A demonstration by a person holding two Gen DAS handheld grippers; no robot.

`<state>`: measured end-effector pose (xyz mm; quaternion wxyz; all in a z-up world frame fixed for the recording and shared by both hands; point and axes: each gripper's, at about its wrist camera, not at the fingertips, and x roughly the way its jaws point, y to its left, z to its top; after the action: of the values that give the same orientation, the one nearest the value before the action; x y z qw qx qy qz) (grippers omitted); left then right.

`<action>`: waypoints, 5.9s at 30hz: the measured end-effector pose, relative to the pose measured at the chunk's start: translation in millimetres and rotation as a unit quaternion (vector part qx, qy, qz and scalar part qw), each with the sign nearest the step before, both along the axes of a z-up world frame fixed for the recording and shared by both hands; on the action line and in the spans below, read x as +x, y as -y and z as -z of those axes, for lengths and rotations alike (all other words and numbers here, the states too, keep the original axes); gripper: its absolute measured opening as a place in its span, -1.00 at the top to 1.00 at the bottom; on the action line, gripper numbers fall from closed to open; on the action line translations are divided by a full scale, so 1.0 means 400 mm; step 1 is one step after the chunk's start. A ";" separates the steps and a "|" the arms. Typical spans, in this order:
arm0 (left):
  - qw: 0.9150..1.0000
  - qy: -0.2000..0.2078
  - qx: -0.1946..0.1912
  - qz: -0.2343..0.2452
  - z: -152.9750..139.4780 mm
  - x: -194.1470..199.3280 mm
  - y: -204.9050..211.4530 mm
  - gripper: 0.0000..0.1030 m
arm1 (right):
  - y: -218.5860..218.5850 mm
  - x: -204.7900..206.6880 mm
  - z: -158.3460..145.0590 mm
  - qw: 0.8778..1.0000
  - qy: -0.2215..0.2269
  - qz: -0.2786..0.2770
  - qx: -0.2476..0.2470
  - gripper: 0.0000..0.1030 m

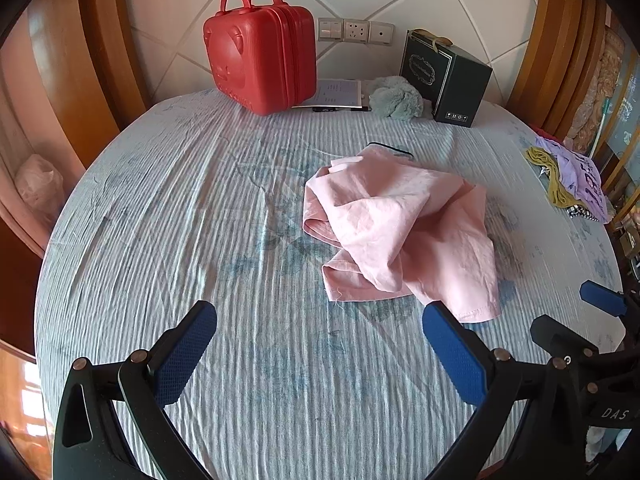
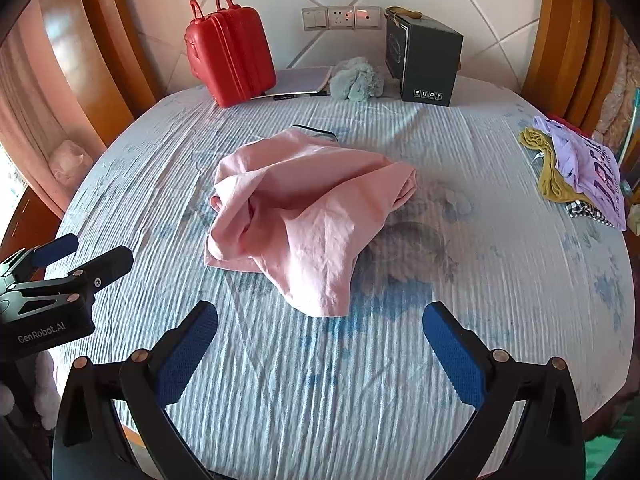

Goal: Fold clothes

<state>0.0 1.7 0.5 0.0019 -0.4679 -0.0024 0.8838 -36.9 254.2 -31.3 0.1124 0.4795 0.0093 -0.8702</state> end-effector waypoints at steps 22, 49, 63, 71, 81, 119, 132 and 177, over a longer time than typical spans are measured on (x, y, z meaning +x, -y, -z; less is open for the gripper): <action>1.000 0.022 0.001 0.010 0.018 -0.026 -0.002 -1.00 | -0.006 -0.009 0.012 1.000 0.003 0.019 0.007 -1.00; 0.999 0.032 0.002 0.009 0.026 -0.034 0.000 -1.00 | -0.001 -0.020 0.015 1.000 0.009 0.018 0.013 -1.00; 0.999 0.035 0.005 0.013 0.031 -0.042 -0.003 -1.00 | 0.001 -0.029 0.017 1.000 0.012 0.018 0.015 -1.00; 0.998 0.035 0.008 0.043 0.075 -0.088 -0.007 -1.00 | -0.001 -0.060 0.047 1.000 0.022 0.009 -0.003 -1.00; 0.989 0.071 0.035 0.122 0.227 -0.248 -0.068 -0.01 | 0.009 -0.165 0.162 0.997 0.070 0.009 -0.016 -0.52; 0.995 0.058 0.053 0.060 0.204 -0.470 0.055 0.88 | -0.078 -0.505 0.206 0.989 0.087 -0.008 -0.121 0.76; 0.997 0.049 -0.014 -0.065 0.141 -0.484 0.358 0.66 | -0.095 -0.417 0.072 0.988 0.040 -0.008 -0.152 0.64; 0.998 0.026 -0.048 -0.012 0.129 -0.255 0.174 0.89 | 0.022 -0.342 0.209 0.999 -0.006 -0.037 0.027 0.93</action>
<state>-102.1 -67.8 -51.2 -0.0310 -0.4906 0.0346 0.8701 -173.8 245.4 -114.7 0.1318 0.4766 0.0508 -0.8677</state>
